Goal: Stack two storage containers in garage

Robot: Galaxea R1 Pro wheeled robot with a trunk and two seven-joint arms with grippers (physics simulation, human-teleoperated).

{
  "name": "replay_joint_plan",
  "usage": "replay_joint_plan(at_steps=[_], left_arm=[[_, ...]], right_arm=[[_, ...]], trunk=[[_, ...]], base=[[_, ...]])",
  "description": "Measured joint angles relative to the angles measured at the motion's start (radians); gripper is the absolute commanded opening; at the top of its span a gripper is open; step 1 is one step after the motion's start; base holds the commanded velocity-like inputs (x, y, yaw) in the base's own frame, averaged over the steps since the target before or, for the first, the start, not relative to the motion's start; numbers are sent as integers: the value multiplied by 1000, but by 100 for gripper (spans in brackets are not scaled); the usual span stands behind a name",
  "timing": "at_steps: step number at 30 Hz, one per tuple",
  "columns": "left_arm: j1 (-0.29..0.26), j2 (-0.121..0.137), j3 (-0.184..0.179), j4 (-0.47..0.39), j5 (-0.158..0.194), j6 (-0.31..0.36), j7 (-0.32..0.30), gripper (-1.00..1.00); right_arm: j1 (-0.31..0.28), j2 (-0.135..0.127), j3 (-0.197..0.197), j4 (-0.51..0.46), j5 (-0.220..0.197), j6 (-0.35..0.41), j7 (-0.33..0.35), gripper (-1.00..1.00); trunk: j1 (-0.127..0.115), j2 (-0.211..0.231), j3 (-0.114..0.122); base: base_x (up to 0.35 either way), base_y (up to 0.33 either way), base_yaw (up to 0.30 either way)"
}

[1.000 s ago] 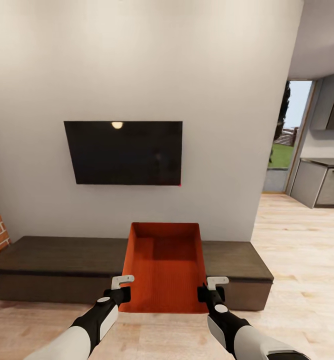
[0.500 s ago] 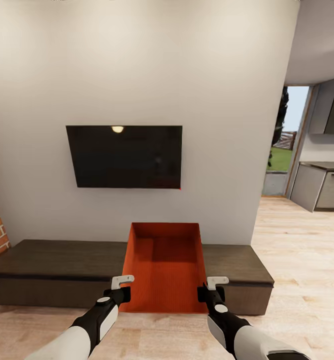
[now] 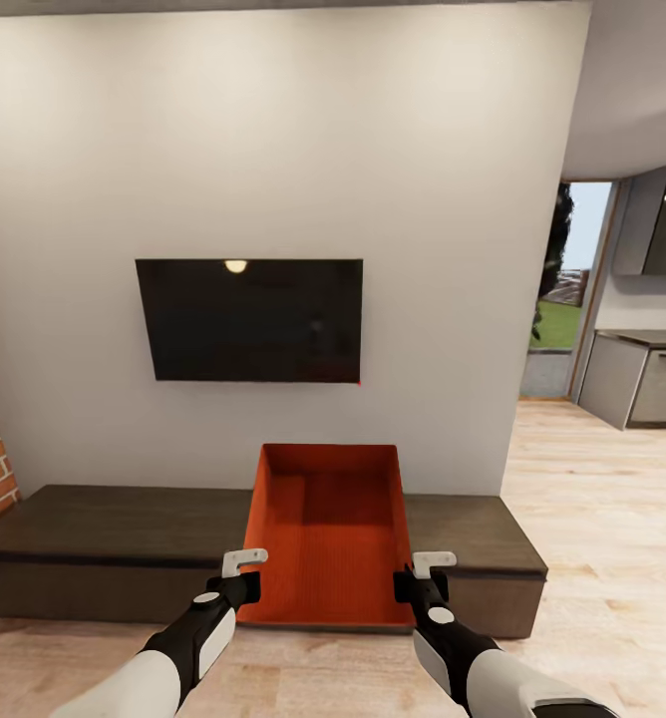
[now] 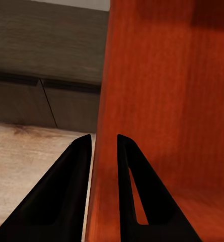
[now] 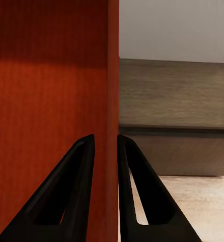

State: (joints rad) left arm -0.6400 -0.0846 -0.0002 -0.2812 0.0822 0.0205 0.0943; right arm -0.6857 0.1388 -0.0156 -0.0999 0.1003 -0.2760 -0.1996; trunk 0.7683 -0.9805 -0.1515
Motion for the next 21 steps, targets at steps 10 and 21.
replay_joint_plan(at_steps=[10, 21], left_arm=[[0, 0, 0, 0, 0, 0, 0, -100], [0, 0, 0, 0, 0, 0, 0, -100]], right_arm=[[0, 0, 0, 0, 0, 0, 0, -100], [0, 0, 0, 0, 0, 0, 0, -100]], trunk=[[0, 0, 16], [0, 0, 33]], base=[[0, 0, 0], [0, 0, 0]])
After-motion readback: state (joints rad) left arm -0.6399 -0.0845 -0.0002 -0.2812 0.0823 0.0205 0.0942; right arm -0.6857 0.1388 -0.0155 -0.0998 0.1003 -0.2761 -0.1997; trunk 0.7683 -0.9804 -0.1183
